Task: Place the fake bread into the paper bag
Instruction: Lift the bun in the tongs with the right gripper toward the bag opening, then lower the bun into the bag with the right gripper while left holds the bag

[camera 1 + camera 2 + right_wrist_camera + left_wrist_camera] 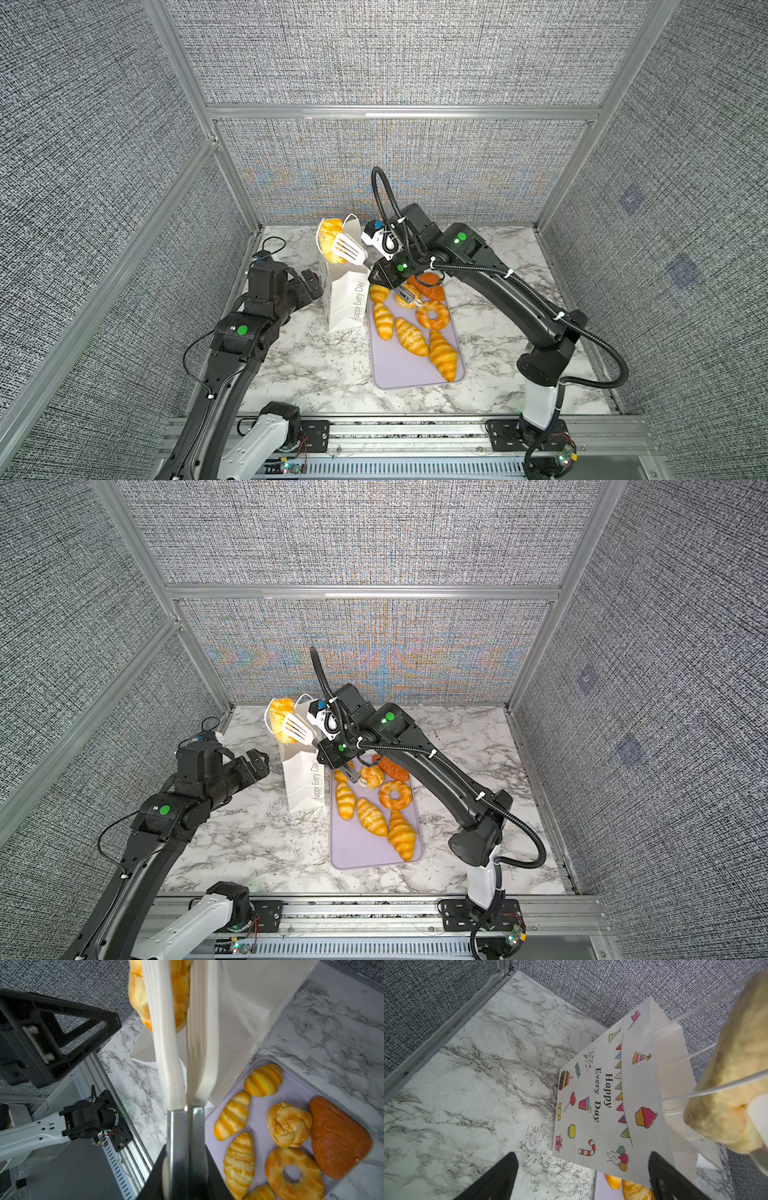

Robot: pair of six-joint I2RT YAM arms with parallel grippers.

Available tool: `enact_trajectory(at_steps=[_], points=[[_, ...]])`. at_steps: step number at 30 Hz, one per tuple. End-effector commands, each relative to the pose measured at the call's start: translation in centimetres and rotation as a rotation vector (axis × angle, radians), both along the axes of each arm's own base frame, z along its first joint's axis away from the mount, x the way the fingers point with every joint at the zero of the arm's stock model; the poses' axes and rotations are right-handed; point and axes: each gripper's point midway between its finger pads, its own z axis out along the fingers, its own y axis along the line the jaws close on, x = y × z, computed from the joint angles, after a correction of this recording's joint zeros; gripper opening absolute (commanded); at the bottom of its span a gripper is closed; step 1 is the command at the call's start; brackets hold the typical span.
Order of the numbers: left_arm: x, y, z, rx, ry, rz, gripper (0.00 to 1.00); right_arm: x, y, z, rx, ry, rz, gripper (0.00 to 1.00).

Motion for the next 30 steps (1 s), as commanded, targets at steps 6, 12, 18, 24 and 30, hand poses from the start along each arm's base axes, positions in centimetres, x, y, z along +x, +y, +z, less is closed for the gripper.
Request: enact_trajectory(at_steps=[6,12,18,24,30], points=[[0.4,0.0,0.6,0.000,-0.016,0.007,0.99,-0.2,-0.2,-0.1,-0.042,-0.027,0.000,0.23],[1.2,-0.3,1.6,-0.005,-0.045,-0.003,0.99,-0.6,-0.4,0.0,-0.046,-0.026,0.002,0.23],[2.5,-0.8,3.9,0.011,-0.095,-0.031,0.99,-0.6,-0.7,1.1,-0.043,-0.053,-0.008,0.23],[3.7,-1.5,4.2,0.000,-0.100,-0.057,0.99,-0.7,-1.4,2.9,-0.033,-0.087,-0.026,0.23],[3.9,-1.6,4.7,-0.007,-0.117,-0.055,0.99,-1.0,-2.0,3.3,-0.043,-0.097,-0.031,0.23]])
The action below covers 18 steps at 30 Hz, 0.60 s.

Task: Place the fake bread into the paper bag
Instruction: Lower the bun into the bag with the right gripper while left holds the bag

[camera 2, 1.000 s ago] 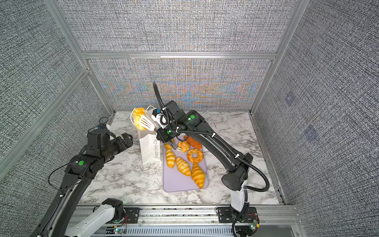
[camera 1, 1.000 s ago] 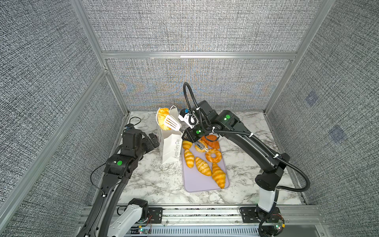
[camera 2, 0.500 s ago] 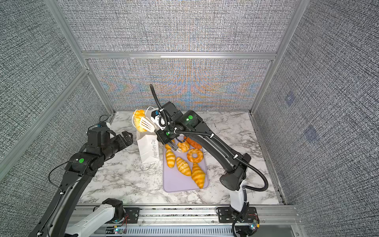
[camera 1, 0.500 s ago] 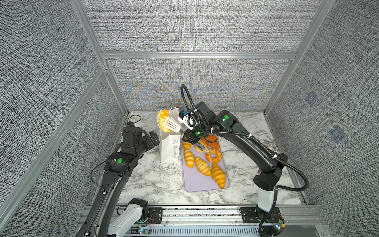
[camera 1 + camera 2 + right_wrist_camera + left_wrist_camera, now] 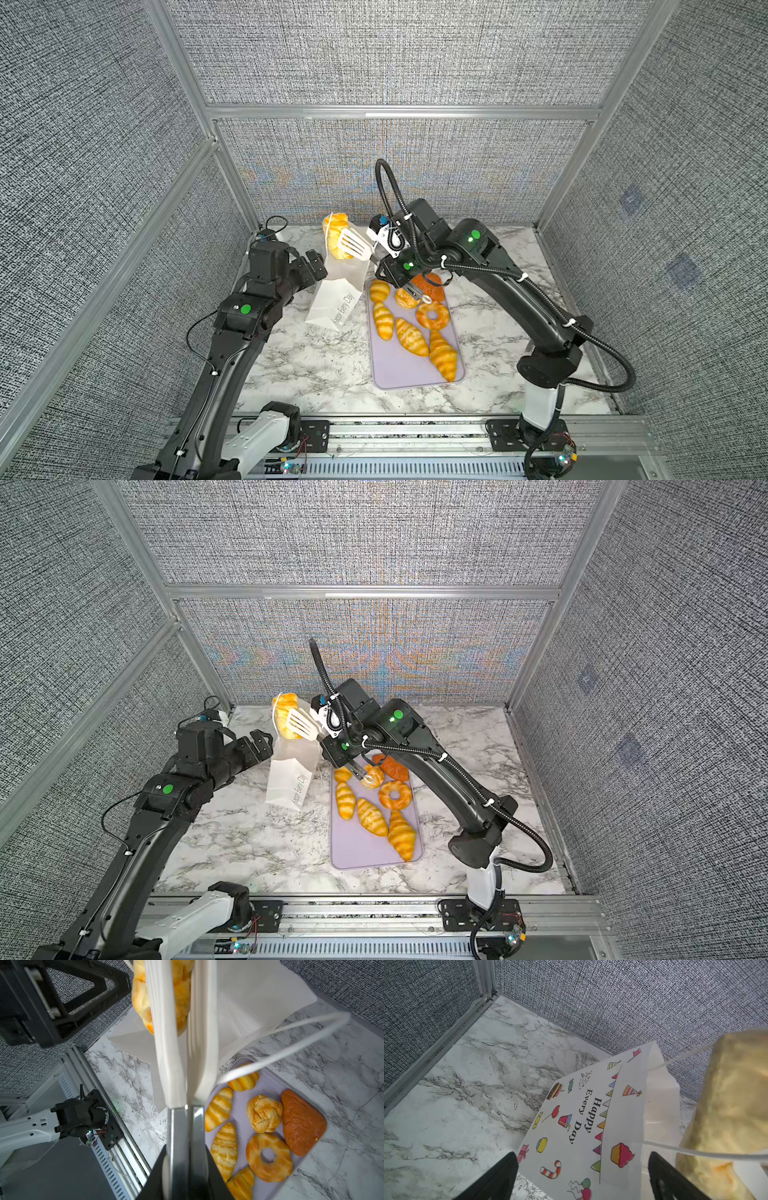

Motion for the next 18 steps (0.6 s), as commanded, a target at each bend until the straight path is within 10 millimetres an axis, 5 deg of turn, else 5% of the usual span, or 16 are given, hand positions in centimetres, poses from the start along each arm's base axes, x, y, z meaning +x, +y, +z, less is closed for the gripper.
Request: enact_trajectory(at_steps=[1,18], points=[[0.5,-0.3,1.2,-0.011,-0.045,-0.010,0.99,0.2,-0.4,0.7,0.001,-0.033,-0.007,0.24],[0.4,-1.4,2.9,-0.052,-0.110,-0.068,0.96,-0.1,1.4,-2.9,-0.082,0.051,0.076,0.24]])
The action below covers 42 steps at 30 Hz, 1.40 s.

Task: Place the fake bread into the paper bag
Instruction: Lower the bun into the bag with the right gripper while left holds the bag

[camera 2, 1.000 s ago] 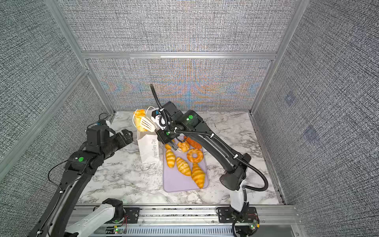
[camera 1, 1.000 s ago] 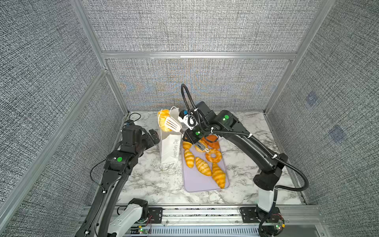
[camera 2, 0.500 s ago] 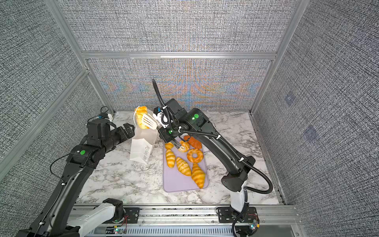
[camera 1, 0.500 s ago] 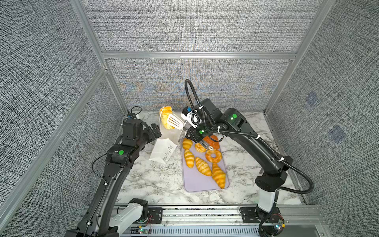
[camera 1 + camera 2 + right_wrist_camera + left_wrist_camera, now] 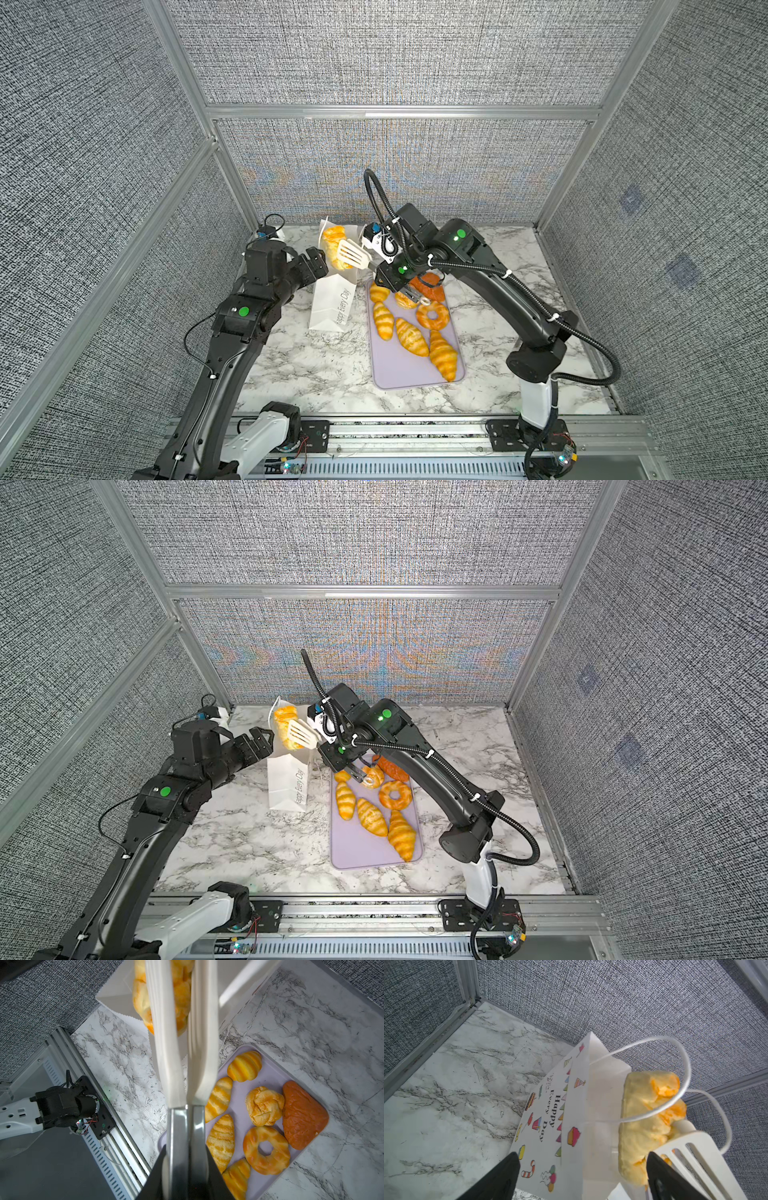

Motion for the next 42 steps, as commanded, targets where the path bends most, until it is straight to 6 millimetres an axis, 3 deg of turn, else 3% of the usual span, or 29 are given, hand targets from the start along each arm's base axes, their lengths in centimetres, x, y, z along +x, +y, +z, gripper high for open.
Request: enact_trajectory(at_steps=[1,12,29,42], points=[[0.3,-0.2,1.5,-0.008,-0.052,-0.014,0.95,-0.4,0.5,-0.5,-0.010,0.022,0.031,0.24],[0.0,0.4,0.7,0.008,-0.031,0.015,0.94,0.3,0.2,-0.8,-0.035,0.016,-0.013,0.24],[-1.7,1.0,-0.1,-0.013,-0.022,0.042,0.93,0.3,0.5,-1.2,-0.064,-0.011,0.004,0.40],[-3.0,1.4,-0.3,-0.018,-0.014,0.062,0.93,0.5,0.2,0.0,-0.047,-0.043,-0.008,0.53]])
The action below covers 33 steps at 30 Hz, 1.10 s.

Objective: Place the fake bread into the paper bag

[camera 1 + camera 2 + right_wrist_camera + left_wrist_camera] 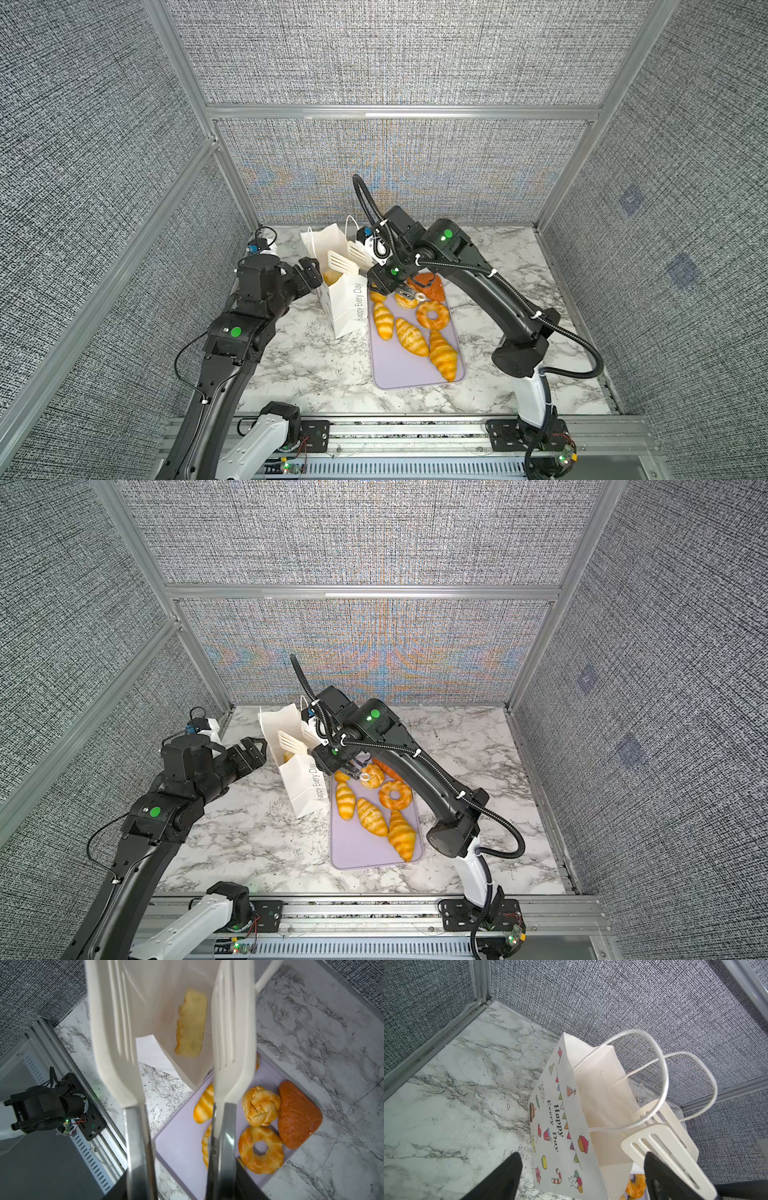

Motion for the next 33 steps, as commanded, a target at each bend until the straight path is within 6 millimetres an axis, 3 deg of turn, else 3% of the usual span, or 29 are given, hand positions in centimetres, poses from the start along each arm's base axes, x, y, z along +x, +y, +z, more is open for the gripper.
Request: enact_trajectory(at_steps=[1,10,16,20,26,33], points=[[-0.4,0.3,0.1,0.010,-0.001,0.019,0.93,0.1,-0.1,1.2,0.023,-0.031,0.000,0.53],[-1.5,-1.0,0.6,0.052,-0.007,0.007,0.92,-1.2,-0.5,3.7,0.071,-0.072,0.014,0.53],[-2.2,-2.9,0.4,0.085,-0.002,-0.016,0.92,-2.3,-2.8,5.2,0.071,-0.105,-0.011,0.52],[-3.0,-3.8,0.1,0.085,0.007,-0.020,0.91,-3.3,-5.2,4.9,0.033,-0.115,-0.033,0.52],[-4.5,-5.3,-0.2,0.100,0.017,-0.040,0.91,-4.7,-9.1,2.8,-0.057,-0.102,-0.091,0.52],[-6.6,-8.1,-1.1,0.155,0.033,-0.091,0.91,-6.6,-13.9,-2.1,-0.210,-0.051,-0.149,0.51]])
